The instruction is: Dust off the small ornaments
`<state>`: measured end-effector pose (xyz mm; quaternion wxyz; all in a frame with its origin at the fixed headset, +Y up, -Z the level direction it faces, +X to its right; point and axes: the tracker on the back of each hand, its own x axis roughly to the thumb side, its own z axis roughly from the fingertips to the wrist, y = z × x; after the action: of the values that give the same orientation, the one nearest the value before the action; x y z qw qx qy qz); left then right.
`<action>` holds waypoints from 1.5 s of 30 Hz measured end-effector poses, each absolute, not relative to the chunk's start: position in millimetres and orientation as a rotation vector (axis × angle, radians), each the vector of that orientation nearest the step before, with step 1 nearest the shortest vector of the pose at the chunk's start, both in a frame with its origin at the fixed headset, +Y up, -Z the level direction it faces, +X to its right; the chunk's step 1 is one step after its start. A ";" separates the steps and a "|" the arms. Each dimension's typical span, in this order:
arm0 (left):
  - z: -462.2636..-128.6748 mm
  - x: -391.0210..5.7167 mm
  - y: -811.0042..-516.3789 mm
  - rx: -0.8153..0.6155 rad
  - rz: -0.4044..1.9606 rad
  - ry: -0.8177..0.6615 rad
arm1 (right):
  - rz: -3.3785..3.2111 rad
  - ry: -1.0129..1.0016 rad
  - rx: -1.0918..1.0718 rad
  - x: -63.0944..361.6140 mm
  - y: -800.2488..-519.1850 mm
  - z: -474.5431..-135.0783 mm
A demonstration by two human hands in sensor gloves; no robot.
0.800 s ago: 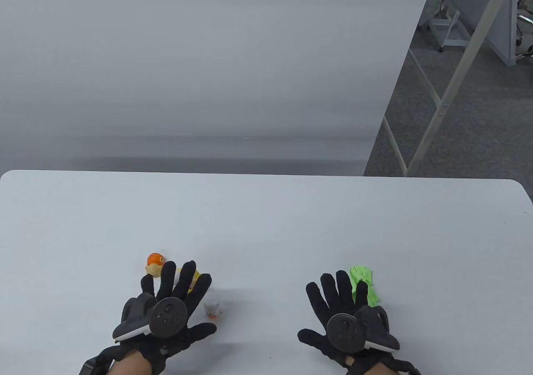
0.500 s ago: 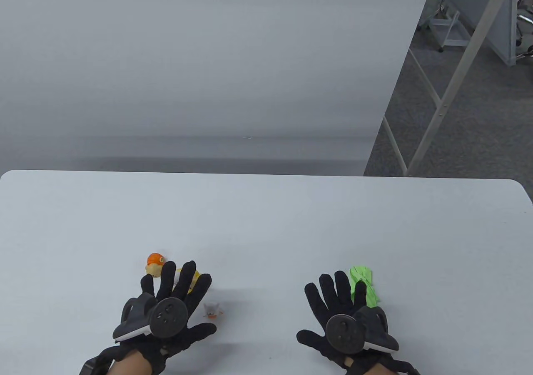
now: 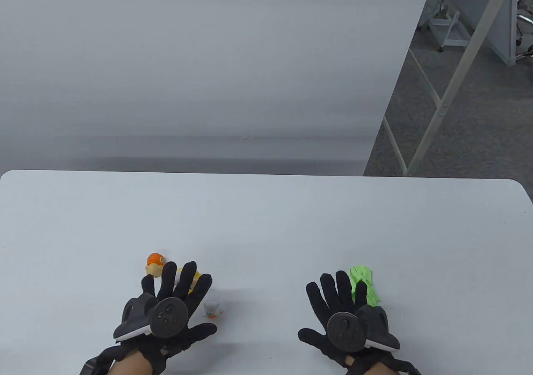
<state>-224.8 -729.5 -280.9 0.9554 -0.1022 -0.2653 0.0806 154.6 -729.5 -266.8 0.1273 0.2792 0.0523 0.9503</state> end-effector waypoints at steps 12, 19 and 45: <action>-280.4 -228.1 -726.6 -0.182 0.172 -0.538 | 2.827 0.001 0.286 216.4 -694.4 -331.5; -281.2 -228.2 -728.8 -0.190 0.178 -0.534 | 2.886 0.258 -0.015 232.1 -736.9 -379.8; -284.8 -230.7 -733.0 -0.189 0.168 -0.506 | 3.123 0.125 0.534 179.1 -700.2 -353.0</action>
<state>-230.7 -733.0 -284.8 0.9602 -0.0931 -0.2499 0.0830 179.1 -700.2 -353.0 -0.0146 0.1685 0.0393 0.9848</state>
